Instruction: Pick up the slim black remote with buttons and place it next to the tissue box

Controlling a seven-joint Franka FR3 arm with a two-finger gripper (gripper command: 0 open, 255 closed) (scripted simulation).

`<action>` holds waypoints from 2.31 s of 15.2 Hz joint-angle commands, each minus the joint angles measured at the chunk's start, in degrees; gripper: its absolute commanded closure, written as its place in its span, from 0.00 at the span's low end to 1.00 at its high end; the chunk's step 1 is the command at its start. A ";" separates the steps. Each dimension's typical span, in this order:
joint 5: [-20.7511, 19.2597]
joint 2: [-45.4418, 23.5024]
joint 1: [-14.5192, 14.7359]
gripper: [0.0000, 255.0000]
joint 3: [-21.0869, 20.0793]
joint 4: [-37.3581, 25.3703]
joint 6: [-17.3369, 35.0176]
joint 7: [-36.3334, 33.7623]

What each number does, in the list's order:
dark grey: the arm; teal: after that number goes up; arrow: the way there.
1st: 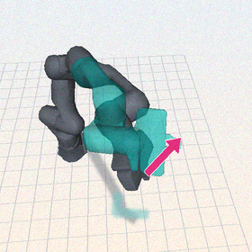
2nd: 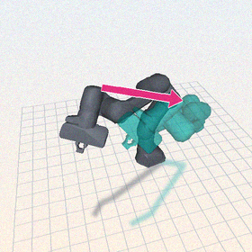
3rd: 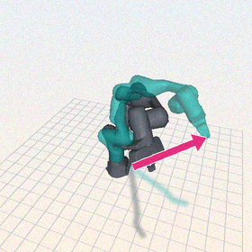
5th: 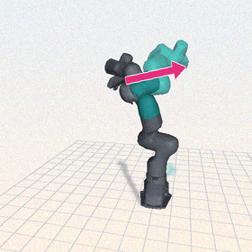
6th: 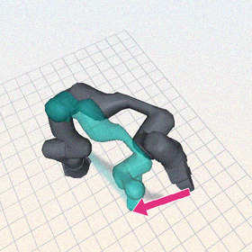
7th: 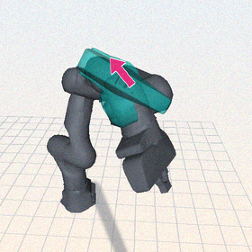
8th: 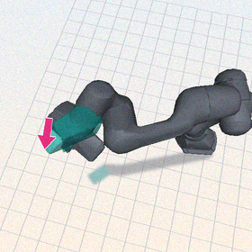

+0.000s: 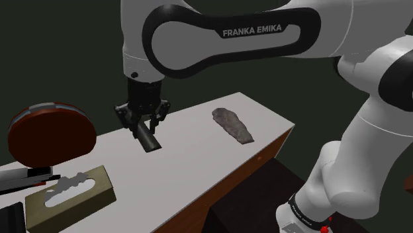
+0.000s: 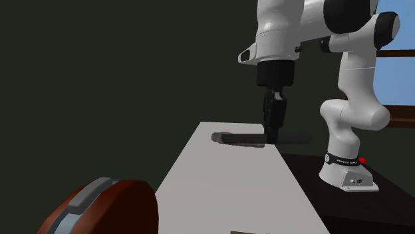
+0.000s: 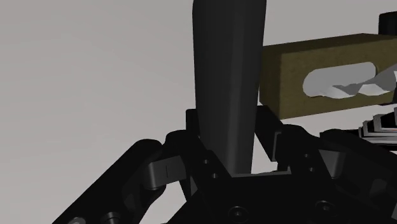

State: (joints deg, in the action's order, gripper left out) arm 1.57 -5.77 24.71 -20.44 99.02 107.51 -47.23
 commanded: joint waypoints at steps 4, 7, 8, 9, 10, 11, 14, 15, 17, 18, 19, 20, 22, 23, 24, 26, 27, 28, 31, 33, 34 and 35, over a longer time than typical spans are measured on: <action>-2.05 -3.46 3.98 1.00 -2.63 -3.86 -0.36 -7.05; -3.79 -6.44 6.81 1.00 -4.04 -7.44 -1.10 -11.44; -4.44 -7.56 7.83 1.00 -4.45 -8.81 -1.42 -12.89; -5.05 -8.63 8.78 1.00 -4.80 -10.13 -1.76 -14.20; -5.05 -8.63 8.77 1.00 -4.74 -9.37 -0.99 -14.18; -5.06 -8.66 8.75 1.00 -4.71 -8.63 -0.23 -14.17; -5.15 -8.81 8.67 1.00 -4.64 -6.52 2.02 -14.18; -5.19 -8.89 8.66 1.00 -4.62 -5.85 2.77 -14.18; -5.30 -9.09 8.63 1.00 -4.57 -4.56 4.23 -14.21; -5.36 -9.21 8.63 1.00 -4.54 -3.94 4.96 -14.23; -5.43 -9.35 8.63 1.00 -4.51 -3.34 5.68 -14.26; -5.50 -9.49 8.63 1.00 -4.48 -2.75 6.40 -14.29; -5.67 -9.82 8.64 1.00 -4.42 -1.62 7.83 -14.35; -5.77 -10.00 8.65 1.00 -4.38 -1.08 8.54 -14.39; -5.87 -10.19 8.66 1.00 -4.35 -0.55 9.24 -14.44; -6.09 -10.62 8.70 1.00 -4.26 0.46 10.64 -14.54; -6.20 -10.85 8.72 1.00 -4.22 0.94 11.33 -14.59; -6.33 -11.09 8.74 1.00 -4.17 1.41 12.02 -14.65; -6.74 -11.88 8.84 1.00 -4.01 2.73 14.06 -14.85; -7.04 -12.46 8.92 1.00 -3.89 3.54 15.40 -15.00; -7.20 -12.76 8.96 1.00 -3.83 3.92 16.07 -15.08; -7.37 -13.08 9.01 1.00 -3.76 4.29 16.73 -15.16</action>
State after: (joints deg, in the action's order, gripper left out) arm -5.65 -18.59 33.71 -24.28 102.87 123.52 -62.34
